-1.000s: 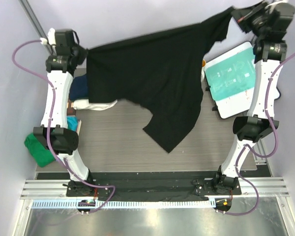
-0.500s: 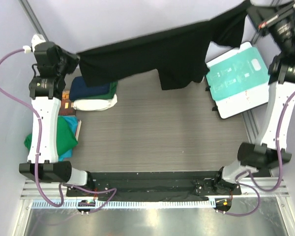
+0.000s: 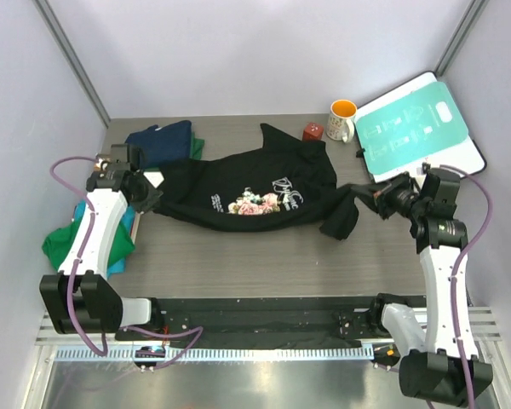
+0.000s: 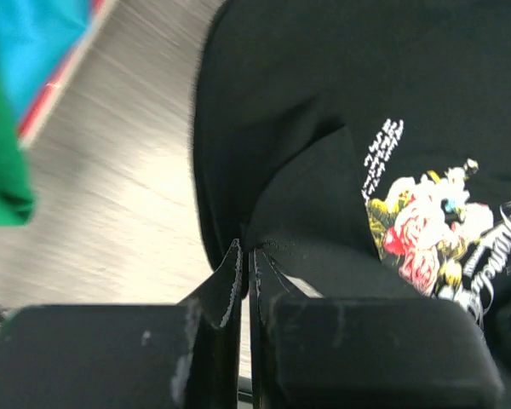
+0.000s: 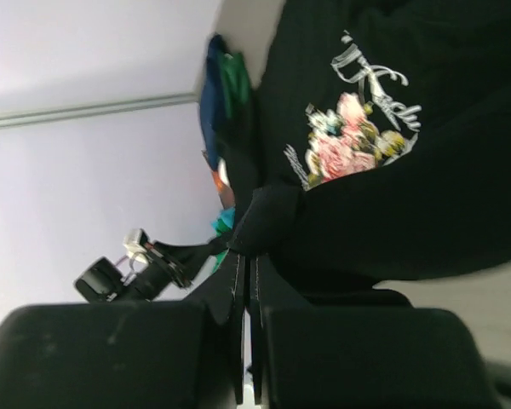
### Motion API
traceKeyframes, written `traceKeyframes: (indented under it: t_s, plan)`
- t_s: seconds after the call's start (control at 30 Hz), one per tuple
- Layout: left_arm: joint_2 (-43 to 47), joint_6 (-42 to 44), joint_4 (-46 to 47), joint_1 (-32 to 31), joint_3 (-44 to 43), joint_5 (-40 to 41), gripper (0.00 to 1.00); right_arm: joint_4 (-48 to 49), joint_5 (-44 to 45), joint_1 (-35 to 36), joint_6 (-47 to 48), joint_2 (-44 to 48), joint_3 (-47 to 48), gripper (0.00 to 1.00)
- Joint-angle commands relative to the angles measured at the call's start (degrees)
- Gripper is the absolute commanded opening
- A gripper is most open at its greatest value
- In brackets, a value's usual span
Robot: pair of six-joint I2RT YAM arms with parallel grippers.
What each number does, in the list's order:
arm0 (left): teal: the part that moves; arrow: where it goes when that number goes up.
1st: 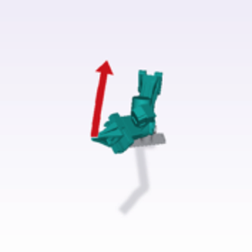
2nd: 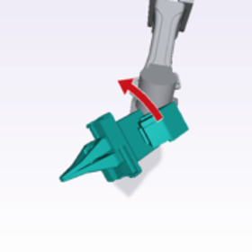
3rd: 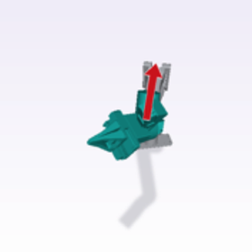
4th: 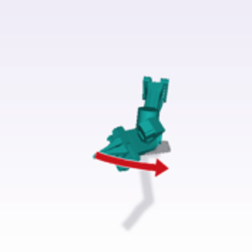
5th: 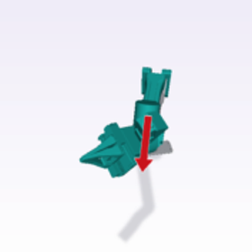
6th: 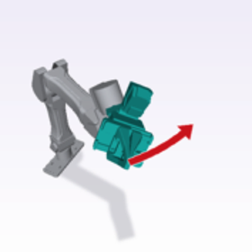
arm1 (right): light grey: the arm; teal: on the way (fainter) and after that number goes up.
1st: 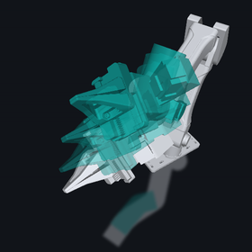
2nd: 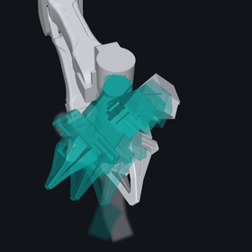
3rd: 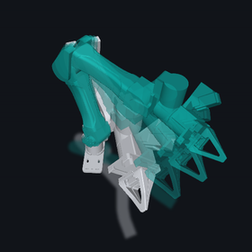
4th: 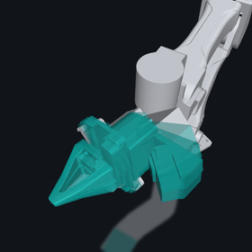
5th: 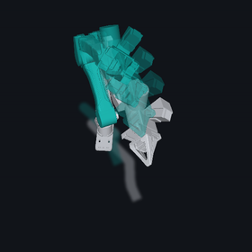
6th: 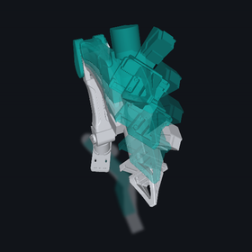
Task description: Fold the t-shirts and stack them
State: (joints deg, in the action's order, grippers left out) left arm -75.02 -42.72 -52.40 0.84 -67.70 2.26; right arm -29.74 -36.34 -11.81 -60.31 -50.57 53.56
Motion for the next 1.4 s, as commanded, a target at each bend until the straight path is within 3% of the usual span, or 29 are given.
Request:
traceKeyframes:
  t_s: [0.0, 0.23, 0.33, 0.37, 0.47, 0.63, 0.77, 0.87, 1.0, 1.17, 1.27, 1.37]
  plan:
    - [-1.07, 4.04, -5.68, 0.39, -6.72, 6.78, 0.0, -13.48, 0.82, -0.14, 3.88, 3.81, 0.93, 0.01]
    - [-6.18, 6.51, -13.25, 0.48, -8.33, 10.66, 0.0, -39.82, 4.6, -0.23, 15.65, -0.4, 7.17, 0.01]
    - [-6.54, 7.12, -14.48, 0.48, -7.36, 9.96, 0.18, -46.44, 5.22, -0.23, 19.43, -1.03, 5.95, 0.01]
    - [-6.36, 7.12, -15.27, 0.48, -7.18, 9.87, 0.33, -47.25, 5.4, -0.23, 19.79, -0.59, 5.42, 0.01]
    - [-4.88, 7.74, -16.41, 0.48, -6.92, 10.21, 0.52, -48.39, 3.39, -0.23, 19.62, 0.64, 4.36, 0.14]
    - [-2.76, 8.18, -17.21, 0.48, -8.5, 12.59, 0.56, -53.92, 3.38, -0.23, 22.16, -1.2, 8.82, 0.2]
    - [-2.23, 8.18, -14.4, 0.48, -9.46, 13.12, 0.57, -56.57, 2.07, 0.12, 23.41, -3.22, 13.76, 0.43]
    - [-2.93, 7.04, -11.86, 0.48, -10.26, 11.9, 0.58, -55.61, 0.57, 0.48, 20.94, -2.78, 15.25, 0.42]
    - [-4.69, 5.2, -5.18, 0.39, -8.42, 2.87, 0.59, -43.52, 1.71, 0.48, 18.68, -4.63, 14.83, 0.43]
    - [-9.42, 3.17, 5.37, 0.21, -7.79, -0.06, 0.6, -1.09, -3.81, 1.44, 4.62, -13.29, 6.12, 0.46]
    - [-13.81, 2.2, 8.1, 0.3, -14.18, 0.81, 0.63, 17.39, -3.74, 5.65, 0.38, -22.6, 9.09, 0.48]
    - [-17.51, 1.41, 9.16, 0.13, -19.73, 4.94, 0.65, 24.89, -5.49, 11.01, -1.12, -30.71, 17.7, 0.48]
